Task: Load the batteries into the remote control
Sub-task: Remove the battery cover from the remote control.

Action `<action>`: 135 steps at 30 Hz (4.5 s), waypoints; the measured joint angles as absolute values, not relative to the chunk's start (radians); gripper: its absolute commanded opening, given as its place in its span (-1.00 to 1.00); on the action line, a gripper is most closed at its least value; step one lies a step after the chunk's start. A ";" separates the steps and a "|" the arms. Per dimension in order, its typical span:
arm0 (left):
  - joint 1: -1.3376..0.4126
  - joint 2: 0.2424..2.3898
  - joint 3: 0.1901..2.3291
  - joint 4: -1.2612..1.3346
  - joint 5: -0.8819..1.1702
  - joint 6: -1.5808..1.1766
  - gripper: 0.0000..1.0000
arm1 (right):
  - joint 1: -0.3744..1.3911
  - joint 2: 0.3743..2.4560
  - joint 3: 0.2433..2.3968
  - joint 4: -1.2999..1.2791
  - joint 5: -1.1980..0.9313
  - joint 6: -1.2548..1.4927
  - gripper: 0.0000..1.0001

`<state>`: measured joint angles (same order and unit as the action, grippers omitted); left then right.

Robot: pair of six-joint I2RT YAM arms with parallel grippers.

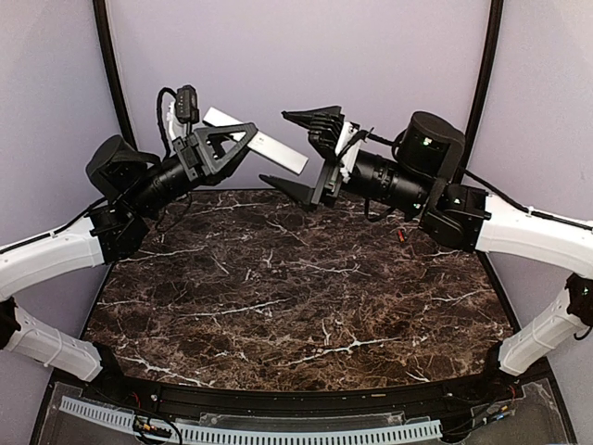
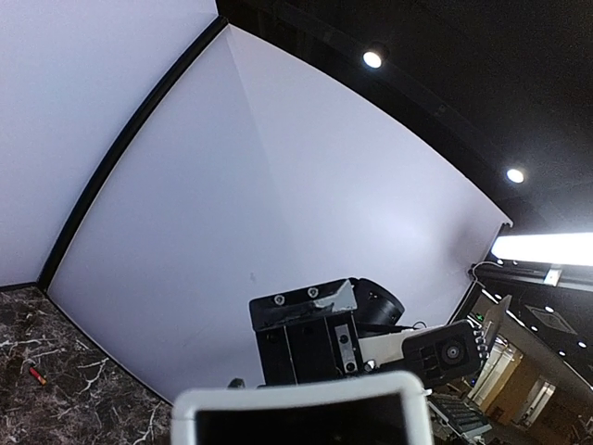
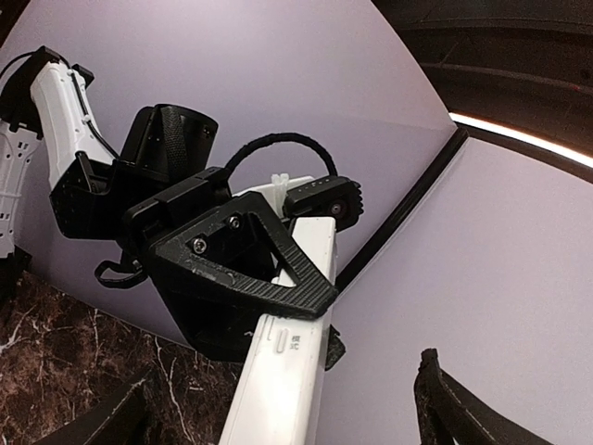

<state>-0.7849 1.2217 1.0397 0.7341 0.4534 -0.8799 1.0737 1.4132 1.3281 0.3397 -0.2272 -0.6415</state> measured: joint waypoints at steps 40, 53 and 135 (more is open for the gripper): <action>-0.801 1.224 1.039 0.699 0.477 -0.887 -1.00 | 1.081 1.308 1.232 0.249 -0.165 -0.649 -0.43; -0.808 1.224 1.039 0.647 0.471 -0.888 -1.00 | 1.086 1.282 1.194 0.231 -0.128 -0.659 -0.34; -0.789 1.284 1.075 0.738 0.450 -0.915 -0.14 | 1.090 1.433 1.292 0.450 -0.083 -0.612 -1.00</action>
